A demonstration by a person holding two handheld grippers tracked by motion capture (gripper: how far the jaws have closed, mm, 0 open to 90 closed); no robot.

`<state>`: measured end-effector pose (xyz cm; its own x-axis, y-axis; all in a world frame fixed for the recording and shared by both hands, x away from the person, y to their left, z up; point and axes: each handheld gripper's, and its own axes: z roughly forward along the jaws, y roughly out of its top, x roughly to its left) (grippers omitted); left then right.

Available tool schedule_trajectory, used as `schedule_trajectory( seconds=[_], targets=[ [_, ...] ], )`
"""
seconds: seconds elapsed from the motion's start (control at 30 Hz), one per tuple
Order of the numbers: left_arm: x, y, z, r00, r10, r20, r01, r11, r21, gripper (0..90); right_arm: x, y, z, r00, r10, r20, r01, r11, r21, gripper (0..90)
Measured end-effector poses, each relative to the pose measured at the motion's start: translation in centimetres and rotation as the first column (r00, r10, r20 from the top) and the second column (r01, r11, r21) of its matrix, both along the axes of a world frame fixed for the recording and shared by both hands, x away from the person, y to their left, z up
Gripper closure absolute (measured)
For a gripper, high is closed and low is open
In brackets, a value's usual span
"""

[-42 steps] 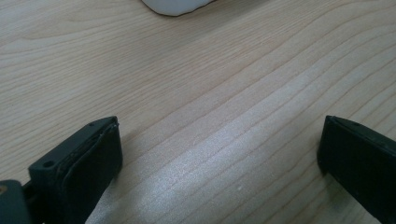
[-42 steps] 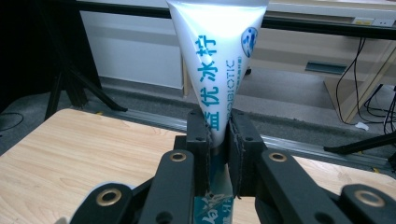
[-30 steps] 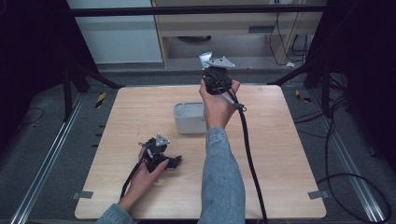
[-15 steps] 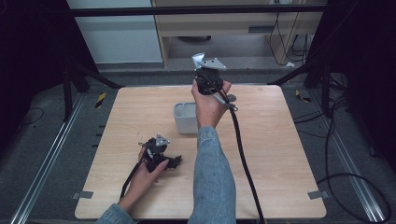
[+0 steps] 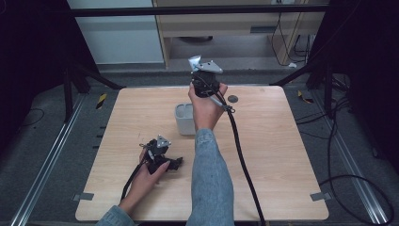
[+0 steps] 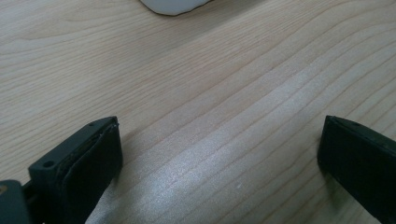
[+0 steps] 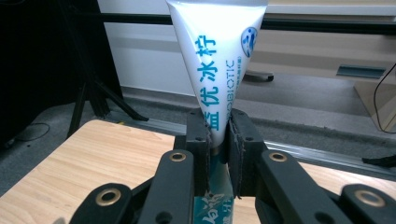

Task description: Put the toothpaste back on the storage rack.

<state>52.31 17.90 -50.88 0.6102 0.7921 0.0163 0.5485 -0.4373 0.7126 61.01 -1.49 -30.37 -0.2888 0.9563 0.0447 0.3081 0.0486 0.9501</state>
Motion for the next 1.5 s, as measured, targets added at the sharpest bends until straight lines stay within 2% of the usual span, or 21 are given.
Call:
schedule_trajectory(
  seconds=[0.07,0.2,0.53,0.97,1.2,1.5],
  targets=[
    [0.0,0.0,0.0,1.0,0.0,0.0,0.0,1.0,0.0,0.0,0.0,0.2,-0.3,1.0,0.006,-0.004,-0.006,1.0,0.014,80.0],
    [0.0,0.0,0.0,1.0,0.0,-0.001,0.0,1.0,0.0,0.0,0.0,0.8,-1.1,0.9999,0.008,-0.01,-0.008,1.0,-0.001,80.0],
    [0.0,0.0,0.0,1.0,-0.003,-0.003,0.003,1.0,-0.002,0.0,0.7,1.9,-3.9,0.9979,0.028,-0.059,-0.029,1.0,-0.01,79.9],
    [-0.1,0.0,0.0,1.0,-0.005,-0.002,0.005,1.0,-0.001,0.0,0.7,2.2,-5.7,0.995,0.035,-0.093,-0.039,0.998,-0.044,80.0],
    [0.0,0.0,0.0,1.0,-0.005,-0.002,0.005,1.0,0.0,0.0,0.6,2.1,-6.1,0.9935,0.041,-0.107,-0.047,0.997,-0.058,80.1],
    [-0.1,0.0,0.0,1.0,-0.005,-0.002,0.005,1.0,-0.001,0.0,0.4,2.0,-6.9,0.99,0.042,-0.134,-0.051,0.997,-0.059,80.3]
  ],
)
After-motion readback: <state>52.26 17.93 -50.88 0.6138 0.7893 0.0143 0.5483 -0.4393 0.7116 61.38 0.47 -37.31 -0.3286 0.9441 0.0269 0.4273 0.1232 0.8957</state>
